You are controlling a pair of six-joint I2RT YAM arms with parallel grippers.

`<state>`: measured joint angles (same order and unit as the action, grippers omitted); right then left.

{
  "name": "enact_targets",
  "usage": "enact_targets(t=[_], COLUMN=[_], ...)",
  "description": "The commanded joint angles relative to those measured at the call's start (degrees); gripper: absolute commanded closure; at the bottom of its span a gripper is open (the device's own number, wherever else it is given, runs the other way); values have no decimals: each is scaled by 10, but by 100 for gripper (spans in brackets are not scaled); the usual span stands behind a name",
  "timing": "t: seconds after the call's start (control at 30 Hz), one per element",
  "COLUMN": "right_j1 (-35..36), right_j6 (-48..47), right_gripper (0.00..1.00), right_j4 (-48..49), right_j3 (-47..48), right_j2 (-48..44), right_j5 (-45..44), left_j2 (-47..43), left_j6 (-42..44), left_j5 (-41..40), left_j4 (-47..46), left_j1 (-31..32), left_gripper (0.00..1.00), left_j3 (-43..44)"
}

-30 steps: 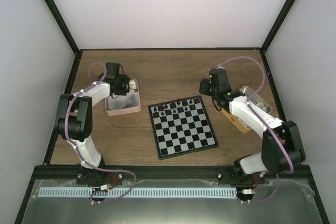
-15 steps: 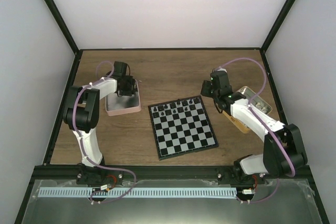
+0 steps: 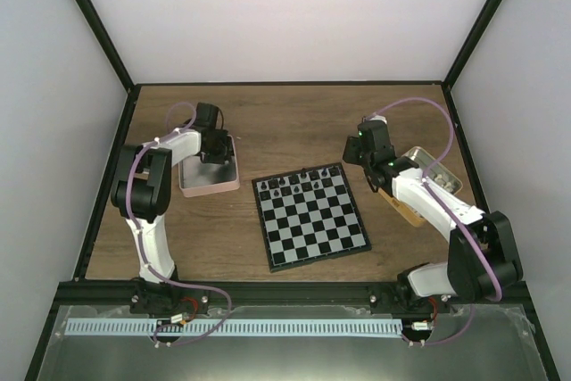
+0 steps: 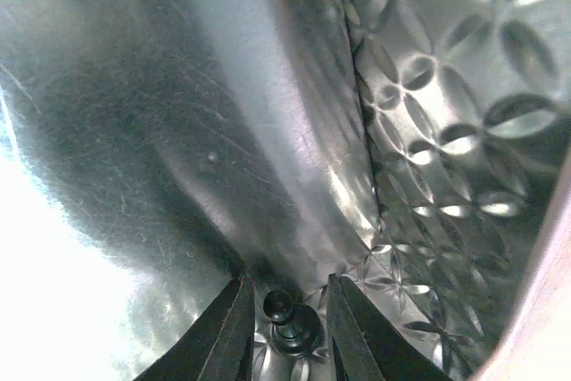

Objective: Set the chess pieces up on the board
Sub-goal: Pick up the chess piece from the storage box.

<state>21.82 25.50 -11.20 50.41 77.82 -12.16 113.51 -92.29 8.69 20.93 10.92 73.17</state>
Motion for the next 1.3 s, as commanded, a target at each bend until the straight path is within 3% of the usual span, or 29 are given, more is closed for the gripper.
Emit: enact_targets(t=[0.0,0.5,0.8,0.87,1.13,1.27], right_j1=[-3,-4,-4,-3,-3,-3], right_j6=[-7,-12,-15,-17,-31,-21], right_gripper=[44,44,44,44,44,44], right_j4=[3,4,3,3,5,1], right_j3=[-2,-2,-2,-1,9,9], right_j2=[-13,-17,-23,-23,-32,-39], right_j5=[-16,-25,-29,-29,2,25], left_j2=[2,34,41,37,-40,-106], left_j6=[29,19,21,31,130,239], left_j5=[-22,20,-1,-9,-67,-110], left_j4=[52,42,47,57,103,106], left_j1=[4,6,6,7,8,15], left_gripper=[75,76,95,96,96,96], left_j3=[31,45,53,53,25,9])
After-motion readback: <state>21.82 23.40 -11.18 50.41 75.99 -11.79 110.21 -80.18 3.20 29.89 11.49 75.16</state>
